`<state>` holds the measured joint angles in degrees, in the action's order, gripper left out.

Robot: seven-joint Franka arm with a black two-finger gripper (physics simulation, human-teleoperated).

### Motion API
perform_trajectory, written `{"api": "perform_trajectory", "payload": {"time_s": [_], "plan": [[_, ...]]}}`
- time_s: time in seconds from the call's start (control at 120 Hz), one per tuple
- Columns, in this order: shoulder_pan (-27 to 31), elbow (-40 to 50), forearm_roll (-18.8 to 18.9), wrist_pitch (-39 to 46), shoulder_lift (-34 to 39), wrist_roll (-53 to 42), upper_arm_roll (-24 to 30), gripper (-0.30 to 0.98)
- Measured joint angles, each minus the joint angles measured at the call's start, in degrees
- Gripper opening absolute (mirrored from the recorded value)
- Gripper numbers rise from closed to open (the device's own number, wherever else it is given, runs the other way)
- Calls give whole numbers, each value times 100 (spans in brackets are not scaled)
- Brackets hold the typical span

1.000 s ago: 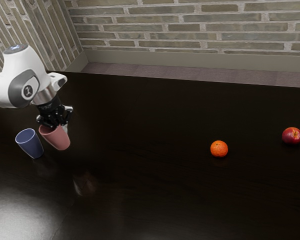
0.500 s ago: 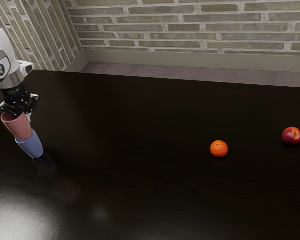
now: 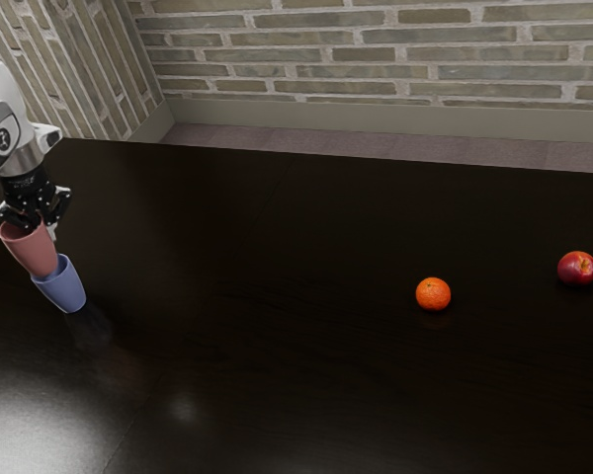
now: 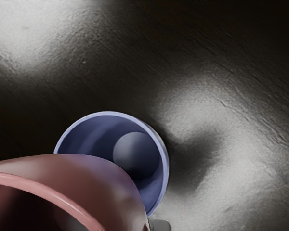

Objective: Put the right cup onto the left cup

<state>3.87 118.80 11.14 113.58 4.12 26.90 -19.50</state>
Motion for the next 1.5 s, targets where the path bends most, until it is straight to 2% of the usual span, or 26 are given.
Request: {"api": "perform_trajectory", "payload": {"time_s": [0.675,0.858,1.0,1.15,1.35,1.45,1.5], "plan": [[20,-92,-156,168,-244,-90,-150,-9],[73,-99,-194,191,-254,-118,-150,30],[33,-130,-198,189,-208,-134,-150,48],[-120,-327,-184,129,-61,-145,-143,57],[-206,-459,-159,12,60,-171,-62,63],[-166,-1186,-171,-387,71,-482,516,64],[-355,-1620,-187,-651,8,-708,850,65]]}}
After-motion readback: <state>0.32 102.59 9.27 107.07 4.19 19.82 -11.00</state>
